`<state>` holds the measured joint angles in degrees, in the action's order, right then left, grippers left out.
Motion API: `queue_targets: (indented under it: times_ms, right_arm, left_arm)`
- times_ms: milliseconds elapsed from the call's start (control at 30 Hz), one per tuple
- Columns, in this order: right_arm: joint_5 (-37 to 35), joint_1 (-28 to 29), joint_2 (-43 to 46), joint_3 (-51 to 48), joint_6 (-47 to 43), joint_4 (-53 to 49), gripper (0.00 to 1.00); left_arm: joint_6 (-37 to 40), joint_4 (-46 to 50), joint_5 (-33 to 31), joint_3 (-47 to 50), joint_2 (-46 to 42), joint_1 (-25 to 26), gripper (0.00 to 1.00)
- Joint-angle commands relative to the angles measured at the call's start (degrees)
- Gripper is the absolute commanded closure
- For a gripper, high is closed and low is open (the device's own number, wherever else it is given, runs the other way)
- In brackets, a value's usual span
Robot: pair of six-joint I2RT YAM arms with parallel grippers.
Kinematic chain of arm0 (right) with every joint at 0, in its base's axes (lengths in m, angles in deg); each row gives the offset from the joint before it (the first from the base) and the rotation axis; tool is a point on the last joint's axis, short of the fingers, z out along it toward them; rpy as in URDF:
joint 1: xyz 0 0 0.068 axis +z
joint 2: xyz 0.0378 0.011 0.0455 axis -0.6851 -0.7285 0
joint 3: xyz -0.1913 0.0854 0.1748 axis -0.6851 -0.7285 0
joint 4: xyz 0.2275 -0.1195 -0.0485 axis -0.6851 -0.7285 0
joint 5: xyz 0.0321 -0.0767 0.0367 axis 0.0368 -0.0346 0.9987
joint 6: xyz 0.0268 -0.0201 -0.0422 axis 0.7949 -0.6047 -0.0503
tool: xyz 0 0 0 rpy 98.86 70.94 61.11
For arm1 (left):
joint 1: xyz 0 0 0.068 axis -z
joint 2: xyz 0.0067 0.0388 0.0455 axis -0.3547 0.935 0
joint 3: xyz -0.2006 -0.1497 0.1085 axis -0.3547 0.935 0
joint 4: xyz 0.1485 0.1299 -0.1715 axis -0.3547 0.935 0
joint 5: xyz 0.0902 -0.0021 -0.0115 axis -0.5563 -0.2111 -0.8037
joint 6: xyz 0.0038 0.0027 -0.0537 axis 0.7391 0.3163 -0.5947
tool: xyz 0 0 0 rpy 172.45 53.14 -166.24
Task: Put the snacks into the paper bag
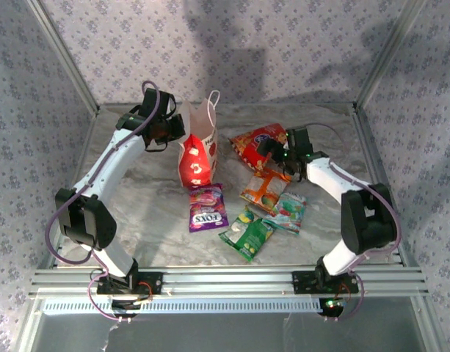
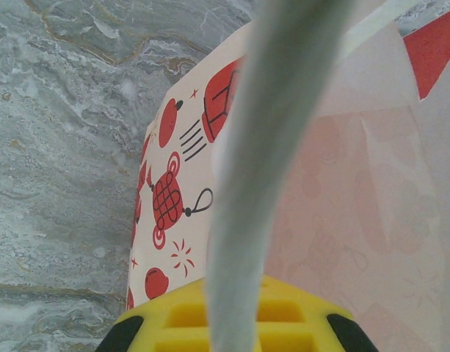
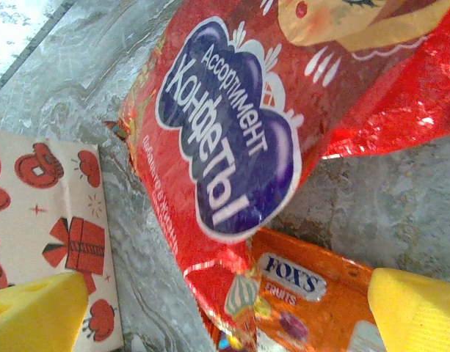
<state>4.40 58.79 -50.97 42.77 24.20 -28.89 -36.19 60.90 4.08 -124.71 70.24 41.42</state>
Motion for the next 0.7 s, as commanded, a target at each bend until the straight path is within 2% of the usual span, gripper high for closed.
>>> queue_targets:
  times_ms: [0,233,433,667]
  right_arm:
    - [0.7,-0.3,-3.5,2.8,4.0,1.7,0.00]
    - [2.4,-1.3,-14.0,8.4,11.2,3.5,0.00]
    - [1.5,-2.2,-18.7,13.0,12.4,4.1,0.00]
    - [2.3,-3.5,-20.7,11.7,12.0,0.4,0.12]
  left_arm:
    - [1.4,1.4,1.2,1.0,-0.5,-0.1,1.00]
    - [1.5,1.2,2.1,1.1,0.7,-0.2,1.00]
    - [1.8,1.0,3.1,1.3,1.5,-0.3,1.00]
    - [1.5,0.7,3.6,0.9,2.1,-0.4,1.00]
